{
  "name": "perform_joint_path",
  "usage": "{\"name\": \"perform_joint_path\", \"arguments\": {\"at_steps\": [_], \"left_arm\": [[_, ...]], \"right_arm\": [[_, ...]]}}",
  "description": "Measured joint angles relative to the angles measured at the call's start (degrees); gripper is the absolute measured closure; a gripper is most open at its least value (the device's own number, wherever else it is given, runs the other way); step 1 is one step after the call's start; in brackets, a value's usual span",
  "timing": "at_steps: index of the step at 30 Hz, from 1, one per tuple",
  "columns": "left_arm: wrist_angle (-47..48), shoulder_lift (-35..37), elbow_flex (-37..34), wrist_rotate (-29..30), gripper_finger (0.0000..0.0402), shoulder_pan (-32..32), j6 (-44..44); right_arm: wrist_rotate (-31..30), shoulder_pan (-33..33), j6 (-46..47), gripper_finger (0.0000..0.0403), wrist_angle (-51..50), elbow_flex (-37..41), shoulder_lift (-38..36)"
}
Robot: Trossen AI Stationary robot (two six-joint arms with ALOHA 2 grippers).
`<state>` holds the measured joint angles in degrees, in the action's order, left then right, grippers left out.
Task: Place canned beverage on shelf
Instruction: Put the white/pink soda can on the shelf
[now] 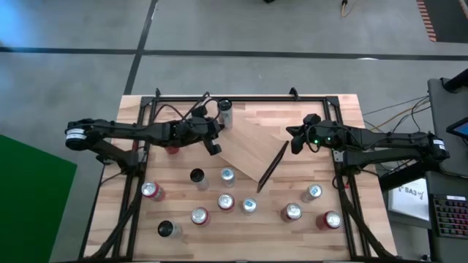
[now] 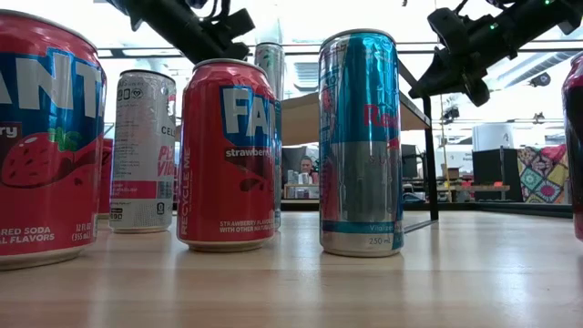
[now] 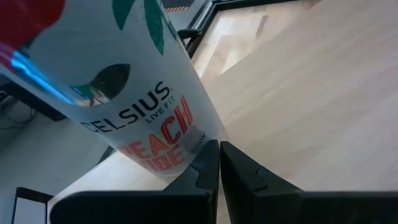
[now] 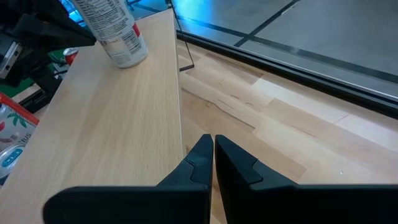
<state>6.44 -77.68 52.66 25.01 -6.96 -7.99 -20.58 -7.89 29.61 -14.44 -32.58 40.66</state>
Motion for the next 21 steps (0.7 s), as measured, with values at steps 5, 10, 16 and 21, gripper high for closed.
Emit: {"name": "perform_joint_path", "arguments": {"at_steps": [5, 10, 16, 21], "left_arm": [[-0.54, -0.05, 0.00, 0.03, 0.0402, -0.12, -0.07], [-0.75, -0.05, 0.00, 0.03, 0.0402, -0.86, -0.09], [-1.07, -0.05, 0.00, 0.05, 0.0402, -1.40, -0.09], [-1.40, -0.05, 0.00, 0.05, 0.0402, -1.51, -0.09]], "right_arm": [[0.00, -0.01, 0.00, 0.0394, -0.07, 0.00, 0.00], [0.00, 0.00, 0.00, 0.0394, -0.07, 0.00, 0.00], [0.00, 0.00, 0.00, 0.0394, -0.09, 0.00, 0.00], [0.00, 0.01, 0.00, 0.0394, -0.11, 0.00, 0.00]]}}
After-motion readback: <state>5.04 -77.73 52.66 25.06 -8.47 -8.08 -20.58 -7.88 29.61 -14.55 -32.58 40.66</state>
